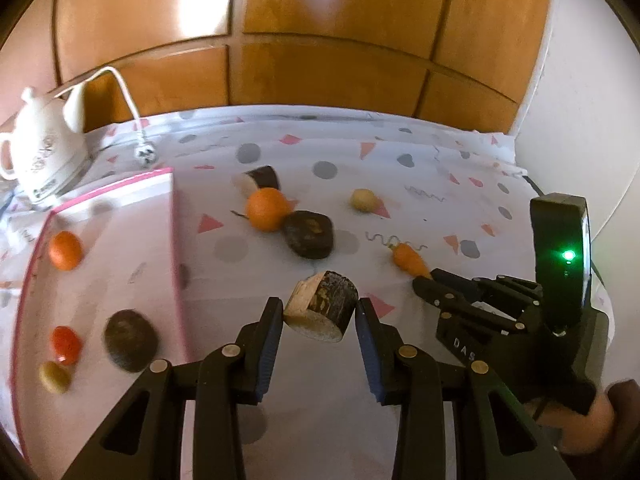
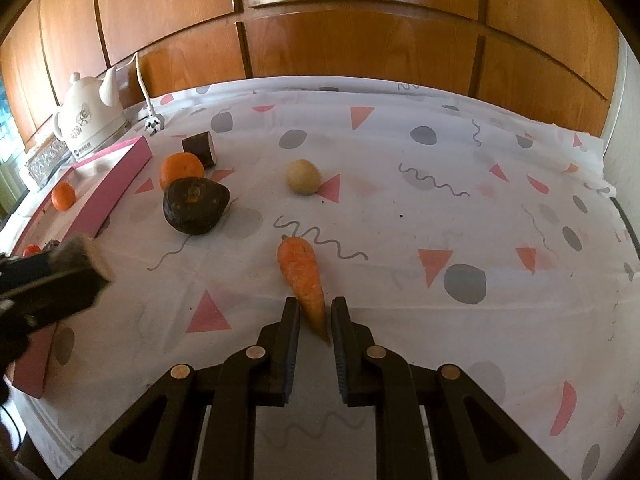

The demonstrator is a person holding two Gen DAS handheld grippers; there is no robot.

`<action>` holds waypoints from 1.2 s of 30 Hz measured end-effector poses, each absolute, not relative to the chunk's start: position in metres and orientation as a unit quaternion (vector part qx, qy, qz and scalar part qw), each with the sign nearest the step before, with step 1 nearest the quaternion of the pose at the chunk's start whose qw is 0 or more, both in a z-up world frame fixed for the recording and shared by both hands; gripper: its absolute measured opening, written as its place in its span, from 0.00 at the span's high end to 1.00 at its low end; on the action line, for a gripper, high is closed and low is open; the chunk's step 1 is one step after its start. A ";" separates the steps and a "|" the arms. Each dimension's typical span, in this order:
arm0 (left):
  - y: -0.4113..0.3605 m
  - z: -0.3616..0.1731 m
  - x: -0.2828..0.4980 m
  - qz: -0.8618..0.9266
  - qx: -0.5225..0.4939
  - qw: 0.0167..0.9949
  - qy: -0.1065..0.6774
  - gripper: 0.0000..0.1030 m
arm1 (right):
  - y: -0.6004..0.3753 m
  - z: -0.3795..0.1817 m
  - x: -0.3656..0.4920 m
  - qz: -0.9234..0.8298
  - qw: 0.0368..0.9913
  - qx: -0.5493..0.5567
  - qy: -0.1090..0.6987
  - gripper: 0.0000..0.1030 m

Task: Organize fruits
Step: 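Grasp the cut white-and-brown root with the left gripper while the right gripper holds the carrot, then lower the root and carrot into the tray, opening both grippers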

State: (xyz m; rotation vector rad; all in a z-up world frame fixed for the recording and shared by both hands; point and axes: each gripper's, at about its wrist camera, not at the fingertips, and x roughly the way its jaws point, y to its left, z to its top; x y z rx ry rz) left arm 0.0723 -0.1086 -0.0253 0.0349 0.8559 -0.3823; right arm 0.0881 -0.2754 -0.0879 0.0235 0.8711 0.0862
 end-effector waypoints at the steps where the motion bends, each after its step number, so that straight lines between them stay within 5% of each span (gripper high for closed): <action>1: -0.106 -0.024 0.071 -0.181 0.018 0.893 0.411 0.64 | -0.274 -0.088 0.088 0.040 0.906 0.007 0.422 0.84; 36: 0.061 -0.022 0.070 -0.014 -0.094 0.913 0.397 0.63 | -0.217 -0.078 0.072 0.111 0.888 0.030 0.445 0.90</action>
